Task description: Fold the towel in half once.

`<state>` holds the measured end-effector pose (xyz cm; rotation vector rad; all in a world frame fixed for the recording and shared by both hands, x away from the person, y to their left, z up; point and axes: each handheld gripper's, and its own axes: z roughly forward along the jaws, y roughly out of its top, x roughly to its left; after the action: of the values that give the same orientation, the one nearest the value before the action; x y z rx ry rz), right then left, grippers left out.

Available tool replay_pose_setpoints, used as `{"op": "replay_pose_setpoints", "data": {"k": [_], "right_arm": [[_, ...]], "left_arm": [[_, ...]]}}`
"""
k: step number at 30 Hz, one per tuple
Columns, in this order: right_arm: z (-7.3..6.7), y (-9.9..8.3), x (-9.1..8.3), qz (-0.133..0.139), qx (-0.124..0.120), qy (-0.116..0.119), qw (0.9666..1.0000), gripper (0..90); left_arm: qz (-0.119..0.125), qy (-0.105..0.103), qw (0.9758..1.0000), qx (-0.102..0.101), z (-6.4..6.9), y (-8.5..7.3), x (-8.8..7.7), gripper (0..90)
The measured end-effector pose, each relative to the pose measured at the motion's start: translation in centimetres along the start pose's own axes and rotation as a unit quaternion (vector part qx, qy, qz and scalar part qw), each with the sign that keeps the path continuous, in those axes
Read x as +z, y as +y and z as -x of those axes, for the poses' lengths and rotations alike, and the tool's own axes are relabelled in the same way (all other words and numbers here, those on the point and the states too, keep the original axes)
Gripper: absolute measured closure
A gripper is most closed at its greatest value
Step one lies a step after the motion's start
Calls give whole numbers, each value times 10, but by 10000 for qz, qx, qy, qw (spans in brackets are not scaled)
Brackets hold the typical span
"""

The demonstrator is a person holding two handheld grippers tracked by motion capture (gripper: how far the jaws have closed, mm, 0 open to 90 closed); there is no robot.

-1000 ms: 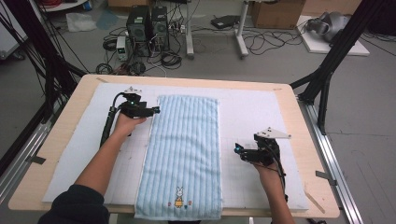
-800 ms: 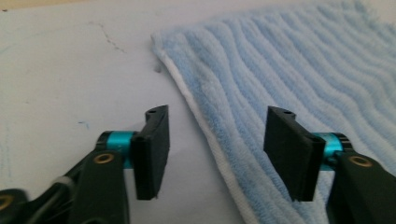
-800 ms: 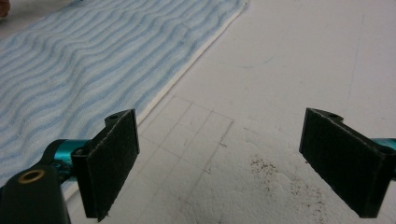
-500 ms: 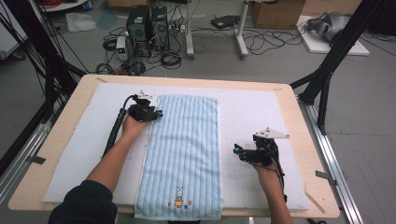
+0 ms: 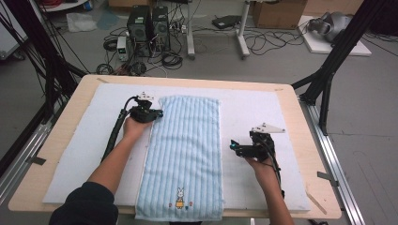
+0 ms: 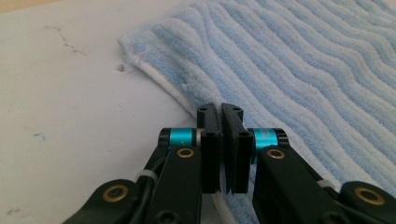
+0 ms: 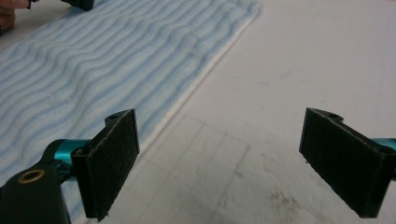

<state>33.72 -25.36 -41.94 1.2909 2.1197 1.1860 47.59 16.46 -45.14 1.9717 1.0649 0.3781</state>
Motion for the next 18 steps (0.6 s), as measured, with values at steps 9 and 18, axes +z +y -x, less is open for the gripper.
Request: {"op": "replay_pose_setpoints", "data": {"k": [9,18], "right_arm": [[6,37,59,-457,-40,147,9988,259],[6,56,109,-802,97,-40,9967,421]], "left_arm": [[20,-86,9999,-123,-3,-1,0,856],[28,-109,9998,-143,-3,-1,0,855]]}}
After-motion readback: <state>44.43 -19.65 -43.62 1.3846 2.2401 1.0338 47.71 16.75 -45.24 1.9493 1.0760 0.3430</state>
